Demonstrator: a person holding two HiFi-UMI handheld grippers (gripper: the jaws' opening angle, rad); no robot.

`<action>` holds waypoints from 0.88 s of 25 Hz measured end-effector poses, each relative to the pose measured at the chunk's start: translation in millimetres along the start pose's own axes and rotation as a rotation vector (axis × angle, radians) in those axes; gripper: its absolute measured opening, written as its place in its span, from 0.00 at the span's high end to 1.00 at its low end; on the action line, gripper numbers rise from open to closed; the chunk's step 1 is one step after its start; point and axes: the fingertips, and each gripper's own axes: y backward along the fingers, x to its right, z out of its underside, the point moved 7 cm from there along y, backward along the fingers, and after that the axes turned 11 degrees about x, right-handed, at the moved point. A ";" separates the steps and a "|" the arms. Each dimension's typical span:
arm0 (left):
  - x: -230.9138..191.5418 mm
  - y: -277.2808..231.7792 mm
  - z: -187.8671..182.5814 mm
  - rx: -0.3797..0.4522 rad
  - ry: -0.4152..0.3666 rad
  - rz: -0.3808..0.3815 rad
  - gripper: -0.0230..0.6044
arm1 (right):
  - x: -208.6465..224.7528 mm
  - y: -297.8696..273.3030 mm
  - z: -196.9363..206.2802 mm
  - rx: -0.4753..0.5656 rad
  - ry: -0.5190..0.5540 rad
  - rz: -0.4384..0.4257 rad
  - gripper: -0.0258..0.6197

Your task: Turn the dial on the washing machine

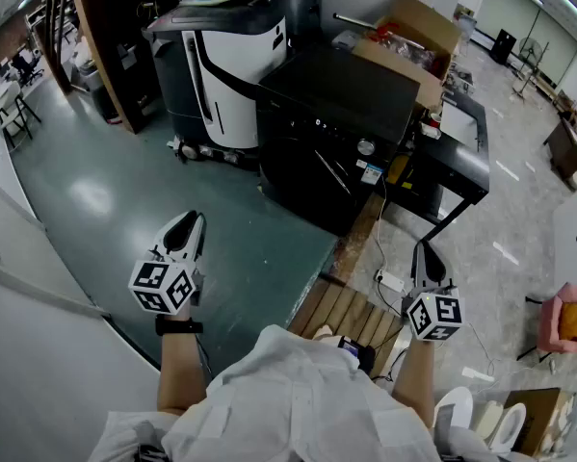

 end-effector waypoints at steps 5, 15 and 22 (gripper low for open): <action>1.2 0.9 2.6 -0.005 0.002 0.010 0.87 | -2.7 1.2 0.1 0.004 0.000 -0.004 0.96; 5.6 -2.0 3.9 -0.005 0.001 0.024 0.87 | -0.3 2.8 -1.5 0.067 -0.071 -0.020 0.96; 4.0 -5.4 4.6 0.002 0.007 0.034 0.87 | 0.3 0.5 3.3 0.043 -0.067 -0.020 0.96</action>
